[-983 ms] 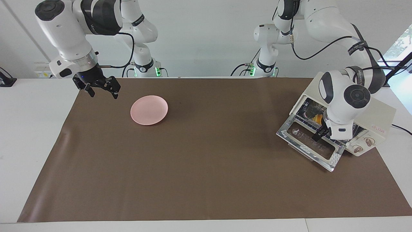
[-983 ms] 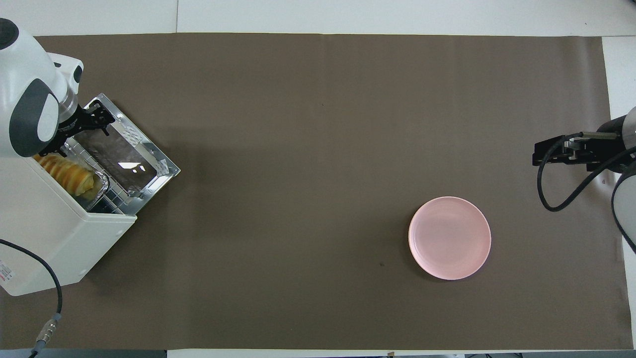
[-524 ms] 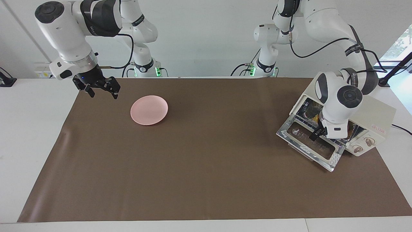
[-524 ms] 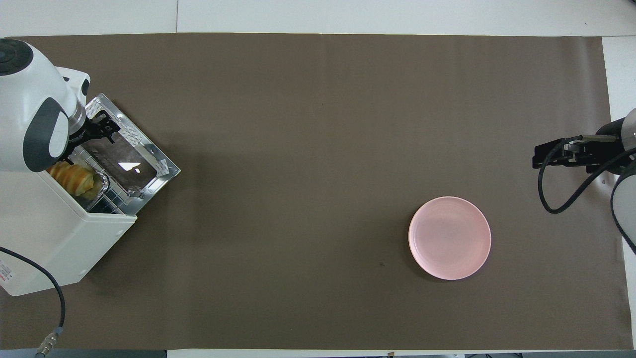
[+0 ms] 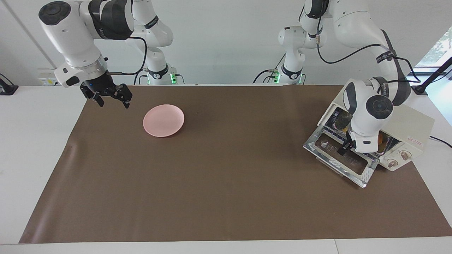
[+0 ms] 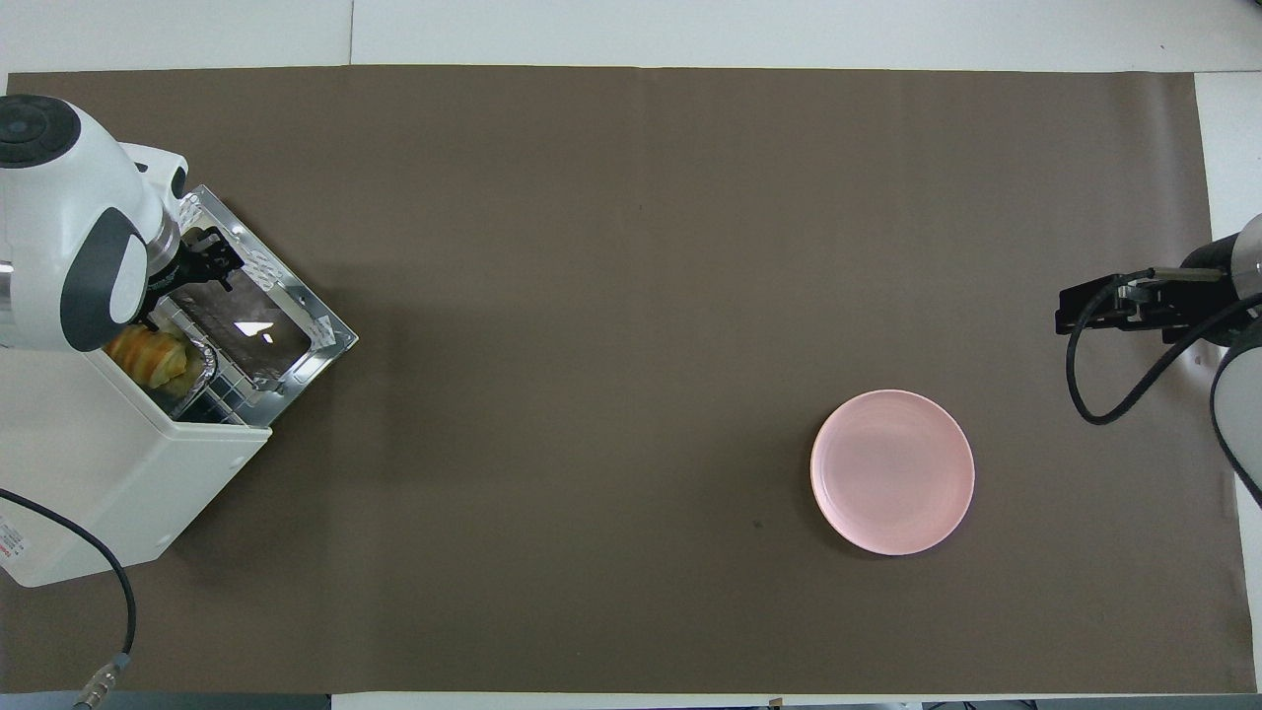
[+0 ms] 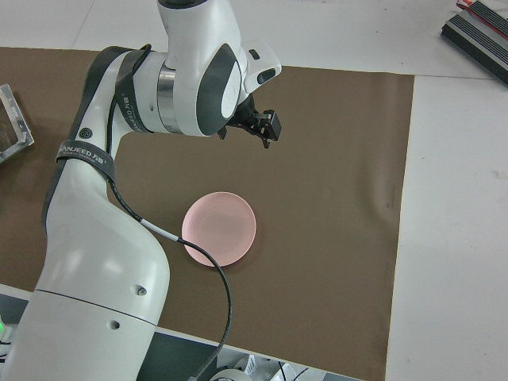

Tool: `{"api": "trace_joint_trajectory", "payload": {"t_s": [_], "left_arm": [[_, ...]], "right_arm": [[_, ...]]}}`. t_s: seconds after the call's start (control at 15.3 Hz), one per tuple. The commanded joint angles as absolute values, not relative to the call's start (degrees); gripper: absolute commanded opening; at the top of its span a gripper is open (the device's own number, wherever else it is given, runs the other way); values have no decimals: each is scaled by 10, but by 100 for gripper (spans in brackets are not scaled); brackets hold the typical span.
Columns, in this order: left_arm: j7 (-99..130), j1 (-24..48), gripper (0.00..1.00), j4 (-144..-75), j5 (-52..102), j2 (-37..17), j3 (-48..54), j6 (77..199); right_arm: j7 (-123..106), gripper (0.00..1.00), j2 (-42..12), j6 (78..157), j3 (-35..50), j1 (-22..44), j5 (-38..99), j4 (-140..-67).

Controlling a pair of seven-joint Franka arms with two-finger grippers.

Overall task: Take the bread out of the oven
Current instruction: 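Lower the left gripper into the oven and grasp the foil tray, then pull the foil tray out of the oven with the left gripper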

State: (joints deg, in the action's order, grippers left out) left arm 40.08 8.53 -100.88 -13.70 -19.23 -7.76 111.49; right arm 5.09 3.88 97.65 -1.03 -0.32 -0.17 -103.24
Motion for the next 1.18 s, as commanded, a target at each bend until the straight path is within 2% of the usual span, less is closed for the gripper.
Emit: {"api": "trace_joint_trajectory", "payload": {"t_s": [0.0,0.07,0.13,0.2,0.26,0.52,0.79,1.11], "left_arm": [[412,84,82,-1056,-152,-161,-78,1148],[412,82,71,-1060,-153,-161,-78,1149],[412,77,55,-1062,-153,-161,-77,1150],[411,76,21,-1060,-153,-161,-78,1150],[409,76,0,-1058,-152,-161,-78,1150],[402,78,0,-1021,-153,-170,-77,1143],[397,112,0,-927,-131,-209,-72,1138],[397,205,0,-847,-95,-245,-71,1128]], "right_arm": [[35,100,47,983,-9,-7,6,-1042],[36,100,47,985,-9,-7,6,-1042],[37,100,47,985,-9,-7,6,-1042],[37,100,47,985,-9,-7,6,-1042],[37,100,47,985,-9,-7,6,-1042],[34,100,47,985,-9,-11,7,-1042],[37,100,47,985,-9,-10,7,-1040],[36,100,47,985,-9,-11,7,-1042]]}}
